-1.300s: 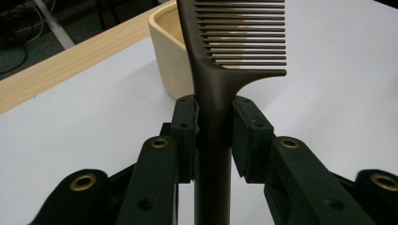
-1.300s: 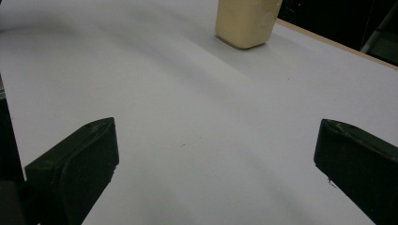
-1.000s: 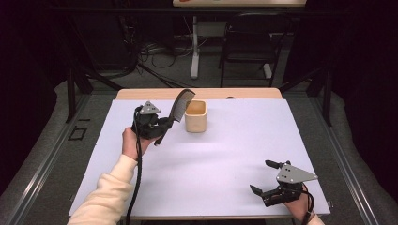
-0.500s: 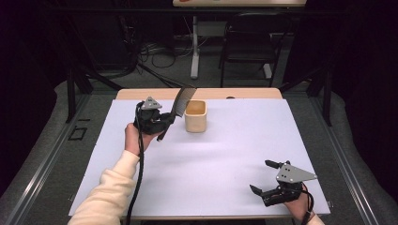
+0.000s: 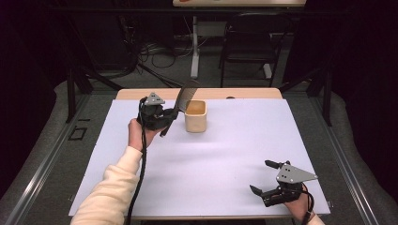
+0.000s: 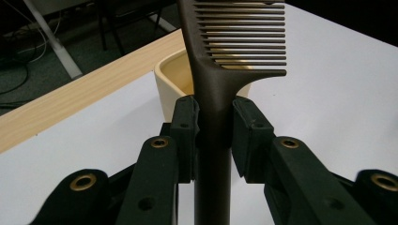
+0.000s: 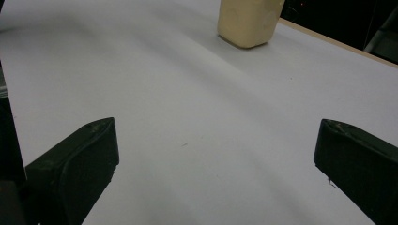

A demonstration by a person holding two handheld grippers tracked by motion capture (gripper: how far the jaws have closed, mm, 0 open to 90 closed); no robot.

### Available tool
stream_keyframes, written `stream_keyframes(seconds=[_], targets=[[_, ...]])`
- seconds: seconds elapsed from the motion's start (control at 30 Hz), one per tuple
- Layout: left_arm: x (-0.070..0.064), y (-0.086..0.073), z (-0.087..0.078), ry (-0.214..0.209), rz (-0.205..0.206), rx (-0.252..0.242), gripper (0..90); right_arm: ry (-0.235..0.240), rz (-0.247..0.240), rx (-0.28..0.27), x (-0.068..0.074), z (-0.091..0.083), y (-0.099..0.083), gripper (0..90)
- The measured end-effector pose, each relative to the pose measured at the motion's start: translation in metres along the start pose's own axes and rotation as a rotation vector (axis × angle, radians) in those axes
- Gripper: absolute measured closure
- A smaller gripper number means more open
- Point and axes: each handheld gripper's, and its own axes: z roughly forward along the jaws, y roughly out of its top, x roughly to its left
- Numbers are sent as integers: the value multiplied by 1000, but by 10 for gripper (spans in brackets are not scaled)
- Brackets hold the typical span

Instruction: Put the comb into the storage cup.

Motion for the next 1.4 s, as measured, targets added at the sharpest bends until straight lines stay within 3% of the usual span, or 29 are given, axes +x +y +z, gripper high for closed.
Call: stream_keyframes(seconds=[0.9,1.4], targets=[[0,23,25,-8,-7,-55,722,3,0,-1,0,1,0,0],[1,37,37,-10,-23,-111,722,7,1,-5,0,1,0,0]])
